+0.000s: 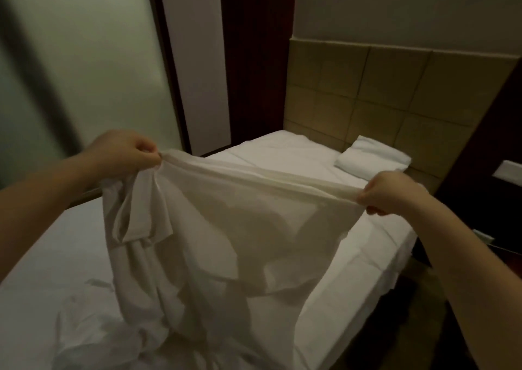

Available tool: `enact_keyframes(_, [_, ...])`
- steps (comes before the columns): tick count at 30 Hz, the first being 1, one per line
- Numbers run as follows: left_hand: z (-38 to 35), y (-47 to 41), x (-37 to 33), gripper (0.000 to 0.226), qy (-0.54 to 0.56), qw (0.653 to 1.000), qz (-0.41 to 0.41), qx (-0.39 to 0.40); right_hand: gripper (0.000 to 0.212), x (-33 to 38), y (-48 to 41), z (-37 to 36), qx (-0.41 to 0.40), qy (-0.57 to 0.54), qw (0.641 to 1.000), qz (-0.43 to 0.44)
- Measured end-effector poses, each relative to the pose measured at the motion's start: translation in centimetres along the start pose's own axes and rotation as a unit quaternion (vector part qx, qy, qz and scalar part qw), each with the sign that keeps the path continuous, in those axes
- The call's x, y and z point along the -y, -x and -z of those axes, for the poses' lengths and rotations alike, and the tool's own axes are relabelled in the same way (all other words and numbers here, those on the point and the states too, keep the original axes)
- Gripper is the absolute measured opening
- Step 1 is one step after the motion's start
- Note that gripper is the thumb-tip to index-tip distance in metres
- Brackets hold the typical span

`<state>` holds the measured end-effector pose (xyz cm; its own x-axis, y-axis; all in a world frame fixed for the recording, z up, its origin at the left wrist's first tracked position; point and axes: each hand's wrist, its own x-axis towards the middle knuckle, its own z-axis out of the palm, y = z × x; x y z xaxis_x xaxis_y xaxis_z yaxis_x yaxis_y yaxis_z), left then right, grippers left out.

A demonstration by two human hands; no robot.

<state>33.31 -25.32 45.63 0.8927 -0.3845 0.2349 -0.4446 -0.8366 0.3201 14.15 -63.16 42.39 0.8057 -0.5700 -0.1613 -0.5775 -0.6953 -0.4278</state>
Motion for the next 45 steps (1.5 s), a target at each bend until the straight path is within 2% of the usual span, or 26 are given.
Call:
enact_keyframes(1, [-0.2, -0.3, -0.4, 0.032, -0.004, 1.000, -0.012, 0.001, 0.021, 0.1, 0.1, 0.7, 0.029, 0.058, 0.998, -0.024])
enact_keyframes(3, [-0.2, -0.9, -1.1, 0.042, -0.024, 0.999, -0.033, -0.004, 0.024, 0.2, 0.3, 2.2, 0.031, 0.111, 0.993, -0.030])
enact_keyframes(6, [0.2, -1.5, -1.8, 0.059, -0.025, 0.999, -0.042, -0.010, 0.019, -0.2, 0.1, 5.1, -0.032, 0.042, 0.999, -0.015])
enact_keyframes(8, [0.6, -2.1, -2.4, 0.065, -0.036, 0.998, -0.059, -0.013, 0.012, -0.1, 0.2, 6.6, -0.040, 0.047, 0.998, 0.021])
enact_keyframes(11, [2.4, -3.6, -3.1, 0.053, -0.012, 0.997, -0.062, -0.044, 0.003, 0.9, -0.3, 10.2, -0.097, -0.084, 0.989, 0.076])
enact_keyframes(15, [6.9, -5.6, -4.6, 0.047, 0.017, 0.994, -0.076, -0.082, 0.009, 3.3, -0.5, 17.1, -0.123, -0.249, 0.952, 0.130])
enact_keyframes(17, [9.1, -6.2, -5.5, 0.044, 0.028, 0.990, -0.090, -0.103, 0.017, 4.9, -0.5, 19.5, -0.141, -0.254, 0.942, 0.165])
enact_keyframes(19, [11.2, -6.6, -5.9, 0.044, 0.041, 0.987, -0.097, -0.121, 0.026, 6.1, -0.5, 21.1, -0.089, -0.297, 0.935, 0.173])
enact_keyframes(21, [13.0, -6.4, -5.8, 0.043, 0.069, 0.986, -0.095, -0.118, 0.025, 7.1, -0.6, 22.4, -0.023, -0.389, 0.904, 0.176])
enact_keyframes(25, [15.0, -6.0, -5.3, 0.027, 0.077, 0.986, -0.066, -0.132, 0.019, 7.7, -1.3, 22.8, 0.060, -0.430, 0.875, 0.214])
enact_keyframes(29, [16.0, -5.0, -3.8, 0.028, 0.080, 0.987, -0.031, -0.138, 0.008, 8.0, -0.7, 21.8, 0.123, -0.445, 0.840, 0.286])
enact_keyframes(30, [16.2, -4.6, -3.3, 0.034, 0.085, 0.986, -0.023, -0.139, 0.008, 8.0, -0.4, 21.7, 0.127, -0.432, 0.841, 0.300])
enact_keyframes(32, [16.2, -3.8, -2.4, 0.046, 0.079, 0.986, -0.007, -0.148, 0.015, 8.0, -0.3, 21.6, 0.115, -0.364, 0.869, 0.316])
enact_keyframes(34, [16.1, -3.0, -2.2, 0.039, 0.051, 0.987, 0.011, -0.152, 0.014, 8.1, -0.3, 21.0, 0.079, -0.273, 0.905, 0.318])
enact_keyframes(37, [16.0, -2.1, -2.2, 0.021, 0.030, 0.988, 0.019, -0.151, 0.010, 8.1, -0.3, 19.5, 0.025, -0.121, 0.928, 0.352])
enact_keyframes(41, [16.5, -1.4, -2.0, 0.027, 0.020, 0.986, 0.038, -0.160, 0.008, 8.0, -0.3, 17.8, -0.021, 0.056, 0.903, 0.426])
enact_keyframes(45, [17.3, -0.3, -3.0, 0.029, 0.017, 0.985, 0.037, -0.166, 0.015, 7.9, -0.9, 16.6, -0.092, 0.128, 0.875, 0.457])
